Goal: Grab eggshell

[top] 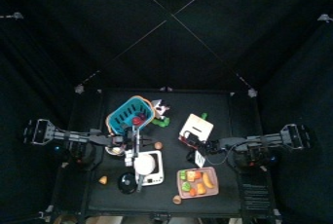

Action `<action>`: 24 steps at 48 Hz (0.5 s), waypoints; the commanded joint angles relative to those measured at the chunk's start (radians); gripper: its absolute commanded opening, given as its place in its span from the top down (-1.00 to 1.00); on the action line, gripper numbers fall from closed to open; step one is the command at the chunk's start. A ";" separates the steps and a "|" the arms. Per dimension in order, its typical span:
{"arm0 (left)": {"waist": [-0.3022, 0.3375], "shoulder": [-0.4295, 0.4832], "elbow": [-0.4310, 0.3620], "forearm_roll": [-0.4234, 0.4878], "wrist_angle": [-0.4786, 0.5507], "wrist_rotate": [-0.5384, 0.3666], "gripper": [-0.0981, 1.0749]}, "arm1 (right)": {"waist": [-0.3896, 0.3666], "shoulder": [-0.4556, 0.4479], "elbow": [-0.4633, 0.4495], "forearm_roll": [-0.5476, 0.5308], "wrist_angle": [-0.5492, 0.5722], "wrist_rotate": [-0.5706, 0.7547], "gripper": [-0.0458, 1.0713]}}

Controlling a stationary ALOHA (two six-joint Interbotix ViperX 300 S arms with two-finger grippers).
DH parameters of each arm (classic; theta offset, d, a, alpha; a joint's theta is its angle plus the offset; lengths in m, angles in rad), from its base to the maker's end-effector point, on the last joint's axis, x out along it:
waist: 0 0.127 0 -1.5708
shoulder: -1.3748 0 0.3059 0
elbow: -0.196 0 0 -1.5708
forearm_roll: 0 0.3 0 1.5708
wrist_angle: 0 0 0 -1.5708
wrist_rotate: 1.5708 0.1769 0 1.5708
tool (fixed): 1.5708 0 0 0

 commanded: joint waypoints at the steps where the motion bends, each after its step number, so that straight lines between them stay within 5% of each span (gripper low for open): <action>1: -0.002 -0.051 0.015 0.026 -0.005 0.003 0.26 | 0.037 0.038 -0.049 0.044 0.035 0.000 0.17; 24: -0.011 -0.110 0.130 0.075 -0.023 0.000 -0.14 | 0.218 0.284 -0.201 0.218 0.098 0.003 -0.01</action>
